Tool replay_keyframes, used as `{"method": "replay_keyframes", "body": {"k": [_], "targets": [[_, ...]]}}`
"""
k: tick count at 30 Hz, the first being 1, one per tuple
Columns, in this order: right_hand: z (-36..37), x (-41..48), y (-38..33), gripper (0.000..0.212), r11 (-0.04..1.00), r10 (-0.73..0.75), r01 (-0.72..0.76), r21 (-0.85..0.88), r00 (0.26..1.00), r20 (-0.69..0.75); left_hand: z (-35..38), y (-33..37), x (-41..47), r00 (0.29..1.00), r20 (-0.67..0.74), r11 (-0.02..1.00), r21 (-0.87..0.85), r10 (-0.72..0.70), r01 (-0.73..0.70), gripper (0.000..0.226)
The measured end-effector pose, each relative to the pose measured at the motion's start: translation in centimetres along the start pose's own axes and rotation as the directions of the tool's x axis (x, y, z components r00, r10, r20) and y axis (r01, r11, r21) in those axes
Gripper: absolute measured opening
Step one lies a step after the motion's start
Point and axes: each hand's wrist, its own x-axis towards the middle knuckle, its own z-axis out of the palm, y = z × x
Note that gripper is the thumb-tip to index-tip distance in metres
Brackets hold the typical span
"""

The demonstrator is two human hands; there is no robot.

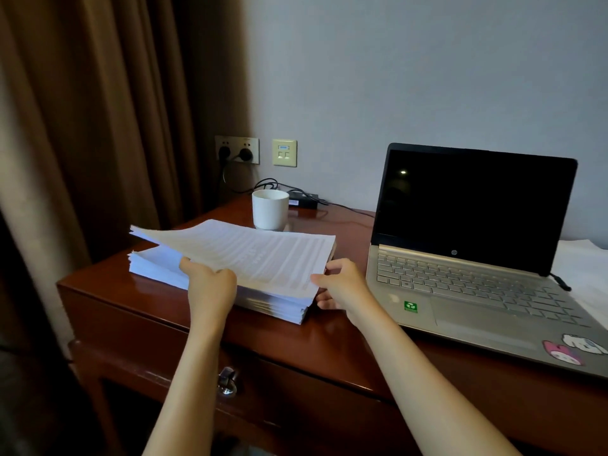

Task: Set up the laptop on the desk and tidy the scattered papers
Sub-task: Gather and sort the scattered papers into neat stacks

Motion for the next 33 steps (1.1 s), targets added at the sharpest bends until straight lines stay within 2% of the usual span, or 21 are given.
{"method": "replay_keyframes", "body": {"k": [4,8,14,16,18,20,25,29,33], "targets": [[0.1,-0.1,0.1,0.032,0.999,-0.011,0.01,-0.051,1.0,-0.02,-0.2,-0.4,-0.1,0.998,-0.035,0.996,0.063,0.059,-0.056,0.077],[0.4,-0.2,0.2,0.041,0.988,-0.038,0.032,-0.149,0.999,-0.037,0.1,-0.4,-0.6,0.992,-0.076,0.972,0.221,0.104,-0.086,0.082],[0.6,-0.1,0.5,0.035,0.958,-0.099,0.077,-0.275,0.993,-0.07,0.4,-1.1,-0.2,0.977,-0.121,0.889,0.446,0.173,-0.102,0.084],[0.5,-0.6,0.4,0.034,0.908,-0.163,0.116,-0.402,0.983,-0.085,0.6,-1.1,-0.1,0.973,-0.089,0.83,0.542,0.211,-0.13,0.083],[0.4,-1.1,0.1,0.031,0.761,-0.265,0.158,-0.629,0.961,-0.08,1.1,-0.7,-0.1,0.969,-0.037,0.764,0.623,0.244,-0.169,0.081],[0.2,-1.4,-0.4,0.029,0.662,-0.333,0.185,-0.727,0.941,-0.064,1.9,0.2,-0.2,0.966,0.031,0.709,0.673,0.257,-0.21,0.079],[-1.6,-1.1,-1.9,0.03,0.602,-0.381,0.207,-0.771,0.923,-0.049,4.6,3.4,-0.6,0.93,0.303,0.649,0.669,0.208,-0.363,0.069],[-4.3,-0.7,-2.4,0.036,0.532,-0.406,0.178,-0.828,0.912,-0.065,7.4,5.0,-2.0,0.808,0.558,0.517,0.642,0.191,-0.566,0.066],[-7.9,-0.4,-2.1,0.054,0.418,-0.316,0.033,-0.908,0.942,-0.112,10.6,6.2,-3.0,0.692,0.7,0.414,0.585,0.178,-0.698,0.063]]}}
